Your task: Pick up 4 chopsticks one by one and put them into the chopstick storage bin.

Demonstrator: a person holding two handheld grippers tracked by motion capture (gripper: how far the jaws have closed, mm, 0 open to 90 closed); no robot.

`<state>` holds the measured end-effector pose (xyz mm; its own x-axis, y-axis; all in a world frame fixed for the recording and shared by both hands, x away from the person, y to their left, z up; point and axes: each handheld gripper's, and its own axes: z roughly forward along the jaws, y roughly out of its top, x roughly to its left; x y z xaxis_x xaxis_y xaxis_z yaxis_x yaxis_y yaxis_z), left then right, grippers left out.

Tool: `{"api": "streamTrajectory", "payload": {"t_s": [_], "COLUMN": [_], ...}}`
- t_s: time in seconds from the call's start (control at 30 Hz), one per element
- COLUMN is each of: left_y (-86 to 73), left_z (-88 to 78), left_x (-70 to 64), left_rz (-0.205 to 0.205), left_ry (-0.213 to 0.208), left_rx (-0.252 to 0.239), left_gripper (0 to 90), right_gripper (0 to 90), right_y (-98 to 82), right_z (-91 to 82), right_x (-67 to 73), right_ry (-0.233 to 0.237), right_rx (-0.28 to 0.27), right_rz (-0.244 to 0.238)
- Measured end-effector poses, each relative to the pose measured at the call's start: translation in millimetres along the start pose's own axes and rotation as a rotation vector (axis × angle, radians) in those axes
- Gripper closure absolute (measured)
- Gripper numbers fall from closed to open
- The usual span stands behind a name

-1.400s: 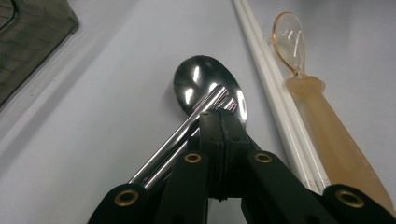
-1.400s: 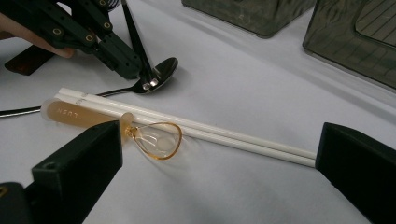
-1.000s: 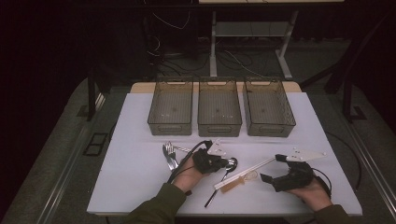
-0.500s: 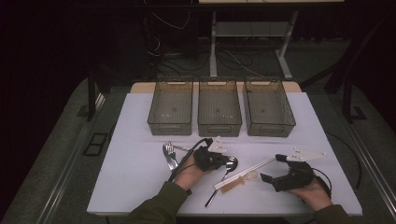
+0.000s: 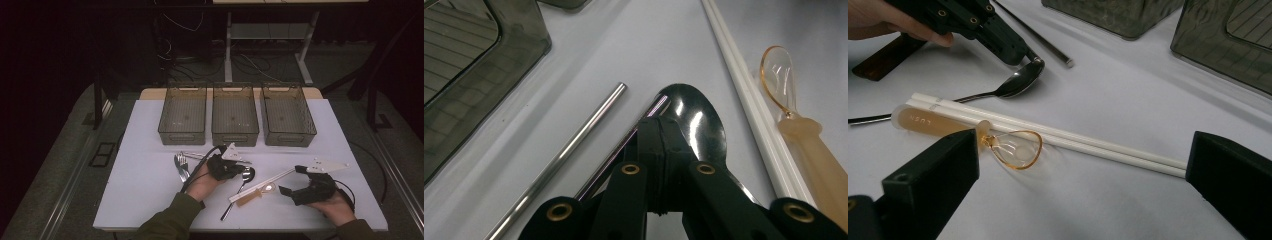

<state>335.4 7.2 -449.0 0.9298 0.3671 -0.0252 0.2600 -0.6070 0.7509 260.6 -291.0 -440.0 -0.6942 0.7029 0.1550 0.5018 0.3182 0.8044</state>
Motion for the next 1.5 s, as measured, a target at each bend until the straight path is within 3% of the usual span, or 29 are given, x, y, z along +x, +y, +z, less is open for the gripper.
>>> {"api": "streamTrajectory", "payload": {"t_s": [0.1,0.2,0.3,0.37,0.47,0.53,0.6,0.8,0.83,0.87,1.2,1.33,1.5], "left_y": [0.7,0.9,1.6,1.9,2.1,1.5,1.9,3.1,3.2,3.1,-0.6,-0.6,-2.8], "left_z": [-0.5,1.2,0.9,2.2,1.6,4.1,3.2,0.0,0.4,-2.1,-20.0,-24.5,-27.3], "left_x": [2.9,3.1,5.7,6.0,10.1,11.0,14.0,14.9,14.0,16.3,36.4,51.3,60.8], "left_rz": [0.017,-0.007,0.004,-0.018,-0.002,-0.035,-0.019,-0.034,-0.064,-0.043,-0.086,-0.1,-0.101], "left_ry": [-0.001,0.003,0.007,0.011,0.025,0.03,0.028,0.04,0.048,0.051,0.152,0.205,0.233], "left_rx": [0.011,-0.006,0.002,-0.018,0.003,-0.021,-0.004,-0.013,-0.031,-0.008,0.018,0.035,0.035], "left_gripper": [89.2,89.2,89.3,89.2,89.2,89.2,89.2,89.2,89.2,89.2,89.2,89.2,89.2], "right_gripper": [0.8,0.8,0.8,0.8,0.8,0.8,0.8,0.8,0.8,0.9,0.8,0.9,0.8], "right_y": [0.0,0.0,0.0,0.0,-0.1,-0.1,-0.1,-0.2,-0.2,-0.2,-0.3,-0.3,-0.5], "right_z": [0.0,0.0,0.0,-0.1,-0.1,0.0,-0.1,-0.3,-0.2,-0.3,-0.1,-0.3,-0.6], "right_x": [0.0,-0.1,-0.2,-0.2,-0.2,-0.4,-0.5,-0.7,-0.6,-0.5,-0.9,-1.1,-1.9], "right_ry": [0.0,0.0,0.0,-0.001,0.0,0.0,0.0,0.0,0.001,0.001,0.002,0.001,0.002], "right_rx": [0.0,-0.001,0.0,0.0,0.0,0.0,-0.002,-0.002,-0.002,-0.002,-0.001,-0.002,-0.001], "right_rz": [0.0,0.0,0.0,0.0,0.001,0.001,0.001,0.001,0.001,0.001,0.0,0.002,0.006]}}
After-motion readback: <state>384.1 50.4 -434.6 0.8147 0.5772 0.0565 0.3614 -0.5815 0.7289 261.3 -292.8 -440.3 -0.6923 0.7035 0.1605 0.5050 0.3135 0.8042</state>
